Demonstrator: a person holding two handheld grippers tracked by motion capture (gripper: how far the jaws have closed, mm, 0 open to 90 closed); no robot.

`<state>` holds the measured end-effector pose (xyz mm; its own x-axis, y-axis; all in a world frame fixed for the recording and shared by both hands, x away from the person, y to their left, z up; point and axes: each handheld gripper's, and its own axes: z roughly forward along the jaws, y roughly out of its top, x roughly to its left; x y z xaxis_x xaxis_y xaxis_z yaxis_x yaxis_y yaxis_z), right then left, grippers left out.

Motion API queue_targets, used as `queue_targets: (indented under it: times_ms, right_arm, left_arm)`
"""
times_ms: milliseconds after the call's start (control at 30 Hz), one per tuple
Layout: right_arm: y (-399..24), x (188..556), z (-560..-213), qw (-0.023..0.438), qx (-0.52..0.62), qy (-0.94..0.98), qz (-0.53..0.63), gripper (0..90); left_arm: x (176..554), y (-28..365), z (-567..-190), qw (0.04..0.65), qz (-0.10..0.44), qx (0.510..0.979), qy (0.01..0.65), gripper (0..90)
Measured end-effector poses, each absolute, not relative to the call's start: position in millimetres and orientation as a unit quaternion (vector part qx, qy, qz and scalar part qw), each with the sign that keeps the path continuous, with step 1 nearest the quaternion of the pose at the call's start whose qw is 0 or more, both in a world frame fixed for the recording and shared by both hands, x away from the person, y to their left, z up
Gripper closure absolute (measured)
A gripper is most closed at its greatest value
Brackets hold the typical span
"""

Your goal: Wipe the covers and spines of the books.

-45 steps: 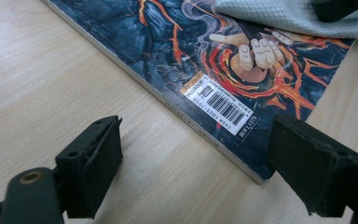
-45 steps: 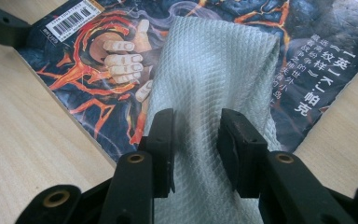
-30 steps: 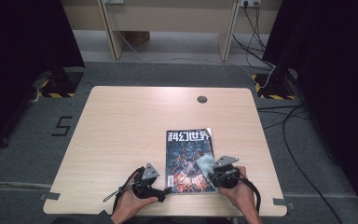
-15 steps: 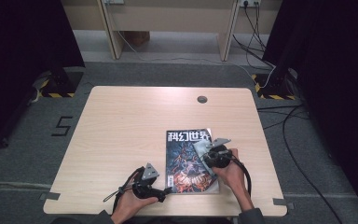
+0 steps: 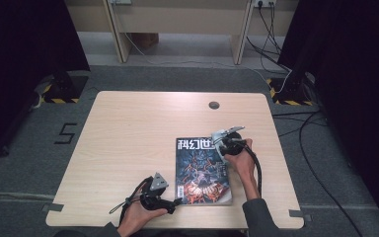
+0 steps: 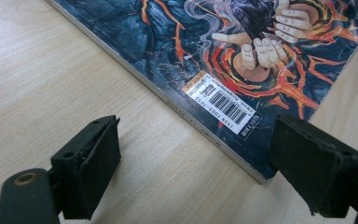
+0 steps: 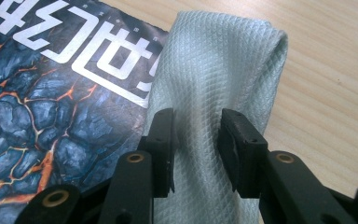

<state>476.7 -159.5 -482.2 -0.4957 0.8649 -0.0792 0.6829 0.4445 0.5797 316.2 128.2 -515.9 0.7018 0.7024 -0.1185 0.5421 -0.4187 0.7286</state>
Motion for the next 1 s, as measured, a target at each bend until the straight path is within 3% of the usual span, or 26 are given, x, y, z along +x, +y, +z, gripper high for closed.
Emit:
queue_targets:
  times_ms: [633, 1000]
  right_arm:
    - [-122, 488, -479, 0.214, 0.446, 0.846, 0.199, 66.7]
    - [-69, 483, -484, 0.172, 0.400, 0.863, 0.257, 66.8]
  left_arm:
    - [317, 128, -516, 0.389, 0.103, 0.837, 0.372, 14.2]
    - [317, 128, -516, 0.389, 0.103, 0.837, 0.371, 14.2]
